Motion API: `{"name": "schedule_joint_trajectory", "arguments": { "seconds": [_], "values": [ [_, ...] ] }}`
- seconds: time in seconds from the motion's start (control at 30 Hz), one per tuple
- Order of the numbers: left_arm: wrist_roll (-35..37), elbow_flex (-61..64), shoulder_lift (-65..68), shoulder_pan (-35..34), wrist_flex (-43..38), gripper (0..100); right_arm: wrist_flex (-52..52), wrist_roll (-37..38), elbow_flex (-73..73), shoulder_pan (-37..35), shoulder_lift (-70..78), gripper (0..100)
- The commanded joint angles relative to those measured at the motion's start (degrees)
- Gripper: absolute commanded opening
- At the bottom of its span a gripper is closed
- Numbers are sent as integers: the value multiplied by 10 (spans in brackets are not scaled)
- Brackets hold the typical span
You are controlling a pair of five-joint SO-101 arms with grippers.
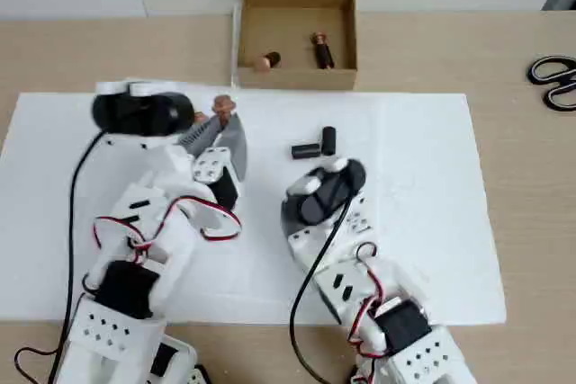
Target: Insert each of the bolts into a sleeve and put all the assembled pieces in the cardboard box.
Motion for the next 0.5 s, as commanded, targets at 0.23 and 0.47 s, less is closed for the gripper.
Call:
{"name": "schedule_joint_trajectory", "arguments": {
  "seconds": [0.23,0.47],
  "values": [
    [3,42,-11,46,-50,7,-13,-6,39,-29,-90,4],
    [2,93,-16,45,-98,7,-13,-7,41,-53,-94,4]
  ]
}}
